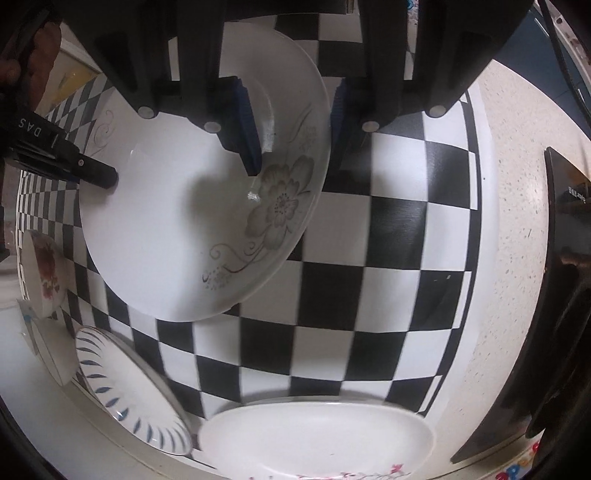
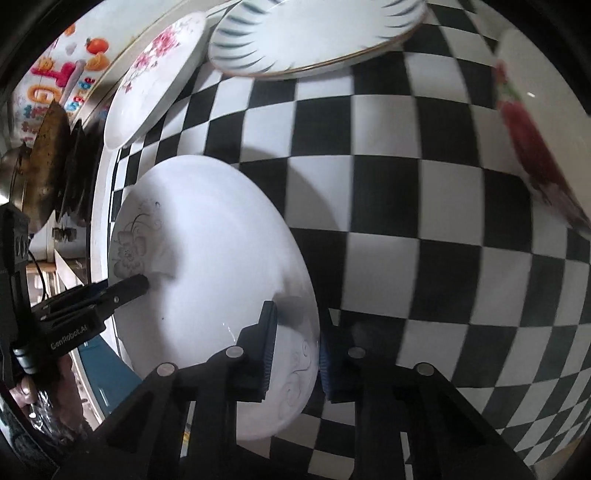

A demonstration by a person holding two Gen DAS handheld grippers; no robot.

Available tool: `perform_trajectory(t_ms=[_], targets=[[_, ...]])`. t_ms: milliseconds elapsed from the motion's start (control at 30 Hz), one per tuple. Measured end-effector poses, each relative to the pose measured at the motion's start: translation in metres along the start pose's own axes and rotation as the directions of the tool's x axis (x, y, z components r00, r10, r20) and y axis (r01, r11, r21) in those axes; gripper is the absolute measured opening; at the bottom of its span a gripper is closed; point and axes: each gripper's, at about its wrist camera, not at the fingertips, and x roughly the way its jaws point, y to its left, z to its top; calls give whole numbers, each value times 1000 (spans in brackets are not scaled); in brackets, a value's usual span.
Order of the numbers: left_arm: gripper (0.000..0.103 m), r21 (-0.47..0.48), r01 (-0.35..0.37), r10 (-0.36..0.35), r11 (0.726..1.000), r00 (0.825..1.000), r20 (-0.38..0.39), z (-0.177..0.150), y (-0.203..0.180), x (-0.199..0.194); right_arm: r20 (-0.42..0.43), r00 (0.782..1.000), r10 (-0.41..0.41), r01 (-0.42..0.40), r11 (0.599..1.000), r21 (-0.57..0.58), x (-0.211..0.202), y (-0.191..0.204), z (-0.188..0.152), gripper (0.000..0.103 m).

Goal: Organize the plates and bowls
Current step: 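Lift the grey-flower plate with both grippers and carry it to the pink-rose plate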

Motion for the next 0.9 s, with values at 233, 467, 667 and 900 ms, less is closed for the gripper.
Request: perform_trajectory(t_ms=[233,467,667,900], targets=[[32,45,-2,1,999,1000,15,-12,-42,-14,37,999,-26,25,999,22,-26,-24,-8,23],[32,97,1,-2,995,1000,6,-22,-85,-21,44,999,-24,20,996,87,-38,-60,-28,23],[32,127,-10,12,992,1000,-14,-24,-109,-16,39,998,-41,36,992,119,-40,-86,-38,23],[33,113,0,2,994,1000,-23,-27,-120,-20,36,997,-66,62,992,107,-39,-96,-45,24]])
